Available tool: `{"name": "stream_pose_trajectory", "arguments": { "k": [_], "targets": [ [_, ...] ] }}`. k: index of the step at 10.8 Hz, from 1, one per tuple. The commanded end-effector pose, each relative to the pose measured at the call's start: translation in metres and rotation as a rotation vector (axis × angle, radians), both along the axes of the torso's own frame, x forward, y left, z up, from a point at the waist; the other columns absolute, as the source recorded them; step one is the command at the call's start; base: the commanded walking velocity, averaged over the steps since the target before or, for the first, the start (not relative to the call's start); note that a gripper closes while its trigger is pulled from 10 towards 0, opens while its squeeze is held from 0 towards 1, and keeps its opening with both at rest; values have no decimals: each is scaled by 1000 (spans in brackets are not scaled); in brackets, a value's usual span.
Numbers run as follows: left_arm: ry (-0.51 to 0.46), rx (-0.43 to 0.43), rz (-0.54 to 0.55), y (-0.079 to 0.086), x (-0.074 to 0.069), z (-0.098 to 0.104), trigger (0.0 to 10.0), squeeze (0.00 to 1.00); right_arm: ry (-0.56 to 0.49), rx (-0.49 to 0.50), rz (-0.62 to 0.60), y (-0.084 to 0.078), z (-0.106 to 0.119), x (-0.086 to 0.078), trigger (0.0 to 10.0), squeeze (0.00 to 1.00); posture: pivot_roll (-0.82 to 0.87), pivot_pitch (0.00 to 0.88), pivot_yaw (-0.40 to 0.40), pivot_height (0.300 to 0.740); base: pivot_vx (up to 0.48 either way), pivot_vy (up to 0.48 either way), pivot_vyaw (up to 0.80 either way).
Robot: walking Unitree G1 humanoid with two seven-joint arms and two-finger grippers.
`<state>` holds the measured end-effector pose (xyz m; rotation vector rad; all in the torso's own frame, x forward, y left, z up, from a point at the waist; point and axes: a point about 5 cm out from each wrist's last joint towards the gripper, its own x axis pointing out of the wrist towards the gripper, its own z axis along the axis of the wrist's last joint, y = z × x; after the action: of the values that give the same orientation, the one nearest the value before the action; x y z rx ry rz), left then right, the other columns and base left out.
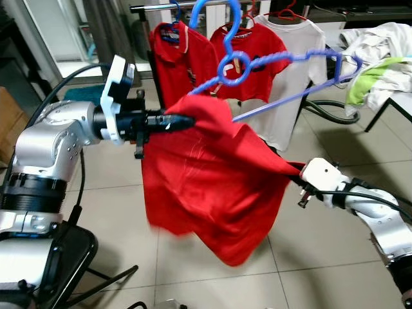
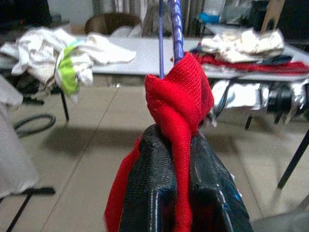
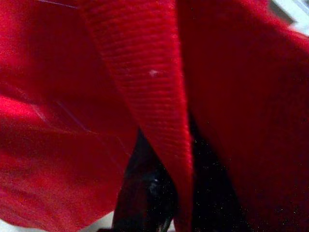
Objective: Hang hanger
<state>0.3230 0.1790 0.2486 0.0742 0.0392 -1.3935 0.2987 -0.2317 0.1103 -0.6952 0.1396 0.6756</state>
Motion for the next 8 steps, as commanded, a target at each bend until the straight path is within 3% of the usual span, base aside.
{"name": "stream_pose_trajectory", "arguments": {
  "k": [1, 3, 4, 5, 6, 7, 8],
  "targets": [
    [-80, 46, 44, 18, -5, 13, 0, 0, 2, -59, -179, -38, 0, 0, 0, 0, -4, 0, 53, 740, 0, 0, 0],
    [-50, 60, 49, 22, -13, 6, 0, 0, -79, -91, -285, -62, 17, 5, 0, 0, -9, 0, 49, 740, 0, 0, 0],
    [-32, 40, 6, 21, -23, 7, 0, 0, -75, -143, -311, -81, 25, 2, 0, 0, -19, 0, 51, 740, 0, 0, 0],
    [-19, 51, -24, 18, -29, 4, 0, 0, -74, -148, -315, -87, 30, 2, 0, 0, -23, 0, 52, 740, 0, 0, 0],
    [10, 173, -71, 9, -40, -19, 0, 0, -89, -106, -333, -93, 43, 6, 0, 0, -25, 0, 50, 740, 0, 0, 0],
    [6, 268, -38, 6, -40, -39, 0, 0, -98, -74, -326, -93, 51, 10, 0, 0, -27, 0, 48, 740, 0, 0, 0],
    [4, 313, 131, 7, -26, -51, 0, 0, -117, -23, -308, -88, 60, 15, 0, 0, -29, 0, 46, 740, 0, 0, 0]
  ]
}}
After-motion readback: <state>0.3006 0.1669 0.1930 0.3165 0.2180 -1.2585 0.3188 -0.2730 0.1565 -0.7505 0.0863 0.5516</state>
